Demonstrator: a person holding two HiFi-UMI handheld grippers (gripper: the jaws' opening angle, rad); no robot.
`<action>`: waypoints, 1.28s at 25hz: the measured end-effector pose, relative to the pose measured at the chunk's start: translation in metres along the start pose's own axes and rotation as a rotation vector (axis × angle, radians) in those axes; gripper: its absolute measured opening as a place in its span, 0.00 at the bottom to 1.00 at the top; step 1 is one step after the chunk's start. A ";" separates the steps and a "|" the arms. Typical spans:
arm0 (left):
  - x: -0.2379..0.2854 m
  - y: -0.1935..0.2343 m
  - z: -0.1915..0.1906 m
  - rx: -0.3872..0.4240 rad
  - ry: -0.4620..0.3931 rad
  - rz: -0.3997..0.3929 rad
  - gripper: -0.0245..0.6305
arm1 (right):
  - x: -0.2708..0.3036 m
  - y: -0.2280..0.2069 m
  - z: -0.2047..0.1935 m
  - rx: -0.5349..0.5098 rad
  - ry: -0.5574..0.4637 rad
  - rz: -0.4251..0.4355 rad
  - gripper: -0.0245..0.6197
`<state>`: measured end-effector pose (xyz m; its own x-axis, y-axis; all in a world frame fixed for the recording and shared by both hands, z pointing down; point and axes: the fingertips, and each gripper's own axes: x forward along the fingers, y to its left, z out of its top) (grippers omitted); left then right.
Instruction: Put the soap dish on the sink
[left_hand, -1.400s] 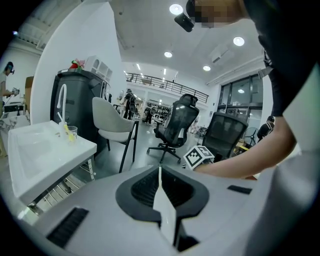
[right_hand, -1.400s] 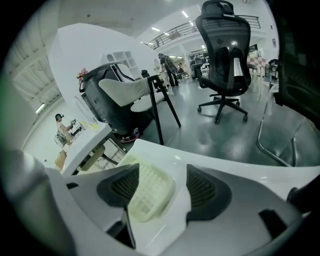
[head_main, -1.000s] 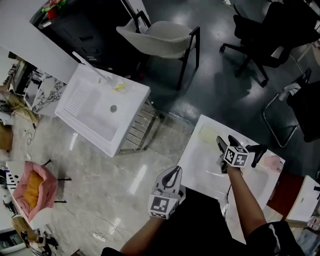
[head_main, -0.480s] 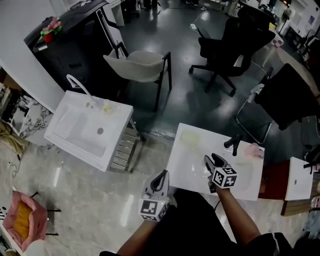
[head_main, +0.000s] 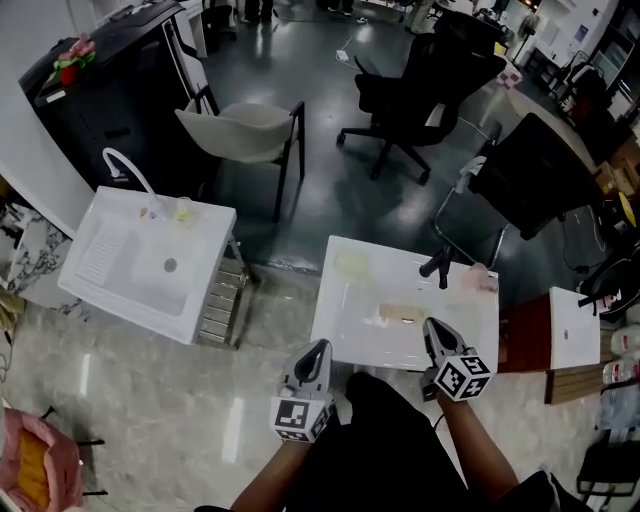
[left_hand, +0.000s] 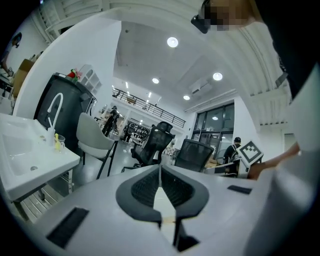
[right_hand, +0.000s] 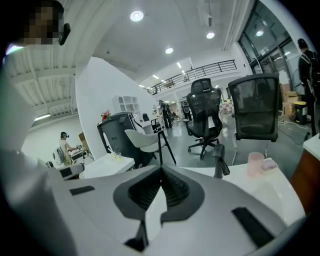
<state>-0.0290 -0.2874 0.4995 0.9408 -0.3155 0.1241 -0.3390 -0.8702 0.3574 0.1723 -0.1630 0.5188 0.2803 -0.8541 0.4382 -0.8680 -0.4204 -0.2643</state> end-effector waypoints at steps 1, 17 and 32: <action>0.001 -0.004 0.000 0.003 -0.001 -0.014 0.07 | -0.009 0.000 -0.001 0.000 -0.009 -0.010 0.04; 0.029 -0.092 -0.006 0.106 0.063 -0.108 0.07 | -0.119 -0.075 0.028 -0.147 -0.136 -0.128 0.04; 0.040 -0.248 -0.037 0.210 0.057 -0.120 0.07 | -0.241 -0.185 0.008 -0.134 -0.190 -0.176 0.04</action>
<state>0.0931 -0.0705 0.4506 0.9710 -0.1890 0.1462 -0.2132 -0.9615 0.1732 0.2692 0.1183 0.4550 0.4918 -0.8192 0.2951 -0.8423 -0.5335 -0.0772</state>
